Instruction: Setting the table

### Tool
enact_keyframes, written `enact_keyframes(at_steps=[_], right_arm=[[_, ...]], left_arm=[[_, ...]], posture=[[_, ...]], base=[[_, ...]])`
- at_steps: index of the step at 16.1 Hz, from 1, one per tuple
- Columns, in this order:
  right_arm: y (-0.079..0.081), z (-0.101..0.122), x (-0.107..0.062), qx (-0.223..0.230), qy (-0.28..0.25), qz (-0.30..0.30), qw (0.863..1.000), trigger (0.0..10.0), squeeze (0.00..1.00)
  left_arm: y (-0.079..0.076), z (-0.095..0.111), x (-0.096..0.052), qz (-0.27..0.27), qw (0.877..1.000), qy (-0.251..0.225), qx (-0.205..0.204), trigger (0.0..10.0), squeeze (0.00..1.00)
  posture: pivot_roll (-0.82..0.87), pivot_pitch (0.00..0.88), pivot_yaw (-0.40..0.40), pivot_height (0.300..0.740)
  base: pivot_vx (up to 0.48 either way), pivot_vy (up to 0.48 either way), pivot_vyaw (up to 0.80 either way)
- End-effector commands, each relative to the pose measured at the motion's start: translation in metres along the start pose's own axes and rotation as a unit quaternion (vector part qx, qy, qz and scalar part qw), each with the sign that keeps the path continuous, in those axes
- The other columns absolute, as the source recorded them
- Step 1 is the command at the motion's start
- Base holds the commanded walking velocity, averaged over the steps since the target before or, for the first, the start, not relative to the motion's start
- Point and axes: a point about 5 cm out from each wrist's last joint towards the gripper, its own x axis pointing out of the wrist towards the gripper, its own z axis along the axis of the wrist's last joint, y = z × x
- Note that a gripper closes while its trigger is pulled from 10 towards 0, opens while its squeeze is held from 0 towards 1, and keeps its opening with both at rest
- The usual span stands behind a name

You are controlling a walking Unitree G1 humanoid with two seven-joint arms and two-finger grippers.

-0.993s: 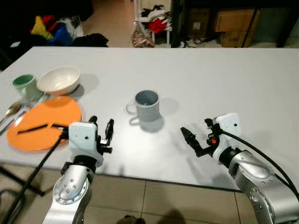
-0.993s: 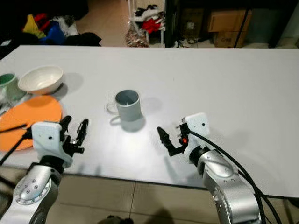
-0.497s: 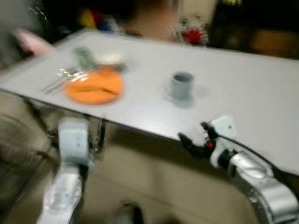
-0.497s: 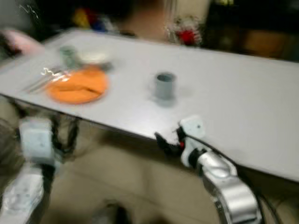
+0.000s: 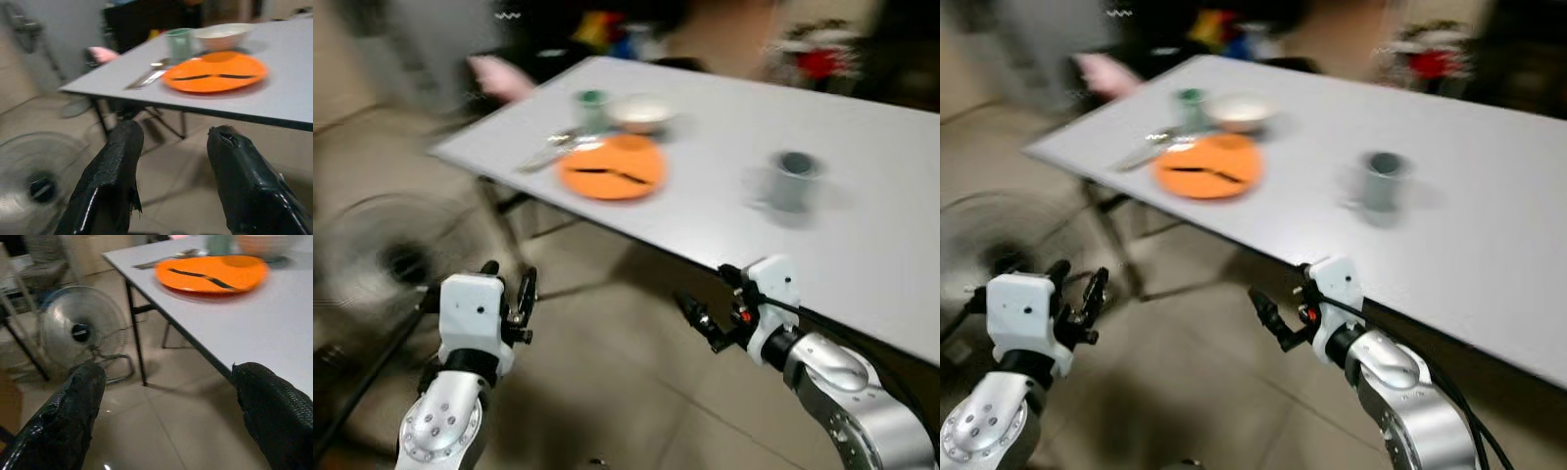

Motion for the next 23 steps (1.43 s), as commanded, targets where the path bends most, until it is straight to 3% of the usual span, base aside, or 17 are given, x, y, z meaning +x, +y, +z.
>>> enact_keyframes(at_steps=[1,2,4,8,14,15,20,21,22,23], right_arm=[[0.000,0.001,0.001,-0.008,-0.014,-0.014,1.000,10.0,0.00],[-0.009,-0.005,-0.001,-0.013,-0.019,-0.067,0.998,10.0,0.00],[-0.015,-0.008,-0.006,-0.020,-0.028,-0.114,0.993,10.0,0.00],[-0.020,-0.015,-0.006,-0.021,-0.026,-0.131,0.991,10.0,0.00],[-0.025,-0.015,0.005,-0.001,-0.033,-0.154,0.988,10.0,0.00],[-0.027,-0.017,0.008,0.041,-0.039,-0.165,0.985,10.0,0.00],[-0.025,-0.015,0.014,0.061,-0.041,-0.160,0.984,10.0,0.00],[-0.025,-0.014,0.014,0.071,-0.047,-0.157,0.984,10.0,0.15],[-0.026,-0.013,0.015,0.073,-0.048,-0.159,0.983,10.0,0.84],[-0.027,-0.012,0.015,0.075,-0.049,-0.160,0.983,10.0,1.00]], left_arm=[[0.003,-0.004,-0.003,0.014,1.000,0.010,0.011,10.0,0.00],[0.006,-0.007,-0.006,0.032,0.999,0.009,0.013,10.0,0.00],[0.010,-0.012,-0.014,0.062,0.998,0.007,0.015,10.0,0.00],[0.012,-0.021,-0.024,0.075,0.997,0.011,0.027,10.0,0.00],[0.017,-0.012,-0.015,0.070,0.997,-0.014,0.032,10.0,0.00],[0.021,-0.009,-0.012,0.075,0.996,-0.019,0.034,10.0,0.00],[0.021,-0.007,-0.004,0.064,0.997,-0.015,0.032,10.0,0.00],[0.020,-0.007,-0.003,0.057,0.998,-0.015,0.023,10.0,0.00],[0.020,-0.006,-0.003,0.055,0.998,-0.016,0.021,10.0,0.27],[0.020,-0.005,-0.001,0.053,0.998,-0.016,0.017,10.0,1.00]], posture=[[-0.02,0.000,0.081,0.740],[-0.01,0.000,0.083,0.740],[-0.01,0.000,0.087,0.740],[-0.01,0.000,0.082,0.740],[0.01,0.000,0.062,0.740],[0.01,0.000,0.060,0.740],[0.02,0.000,0.051,0.740],[0.02,0.000,0.049,0.740],[0.02,0.000,0.046,0.740],[0.02,0.000,0.044,0.740]], base=[[0.000,0.000,0.80],[0.000,0.000,0.80],[0.000,0.000,0.80],[0.000,0.000,0.80],[0.000,0.000,0.80],[0.000,0.262,0.00],[0.000,0.350,0.00],[0.000,0.356,0.00],[0.000,0.356,0.00],[0.000,0.360,0.00]])
